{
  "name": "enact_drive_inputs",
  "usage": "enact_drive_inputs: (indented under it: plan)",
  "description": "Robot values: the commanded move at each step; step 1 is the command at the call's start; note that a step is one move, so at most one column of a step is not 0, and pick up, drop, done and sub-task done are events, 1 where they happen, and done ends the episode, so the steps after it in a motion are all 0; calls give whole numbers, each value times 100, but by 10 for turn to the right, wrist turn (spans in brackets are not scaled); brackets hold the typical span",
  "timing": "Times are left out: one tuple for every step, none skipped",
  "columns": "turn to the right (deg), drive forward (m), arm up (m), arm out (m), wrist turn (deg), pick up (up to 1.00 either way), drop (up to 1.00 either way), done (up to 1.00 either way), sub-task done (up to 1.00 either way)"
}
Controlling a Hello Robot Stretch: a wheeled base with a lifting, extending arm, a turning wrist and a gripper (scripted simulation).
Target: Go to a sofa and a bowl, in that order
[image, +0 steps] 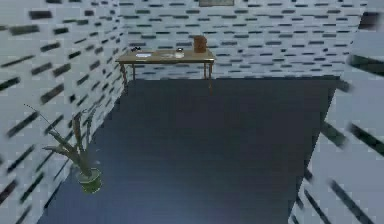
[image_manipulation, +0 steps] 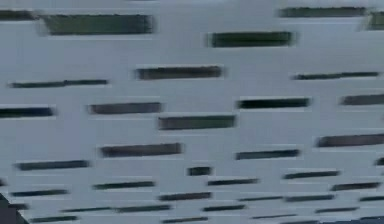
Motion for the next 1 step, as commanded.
enact_drive_inputs:
  plan:
    - [0, 95, 0, 0, 0, 0, 0, 0, 0]
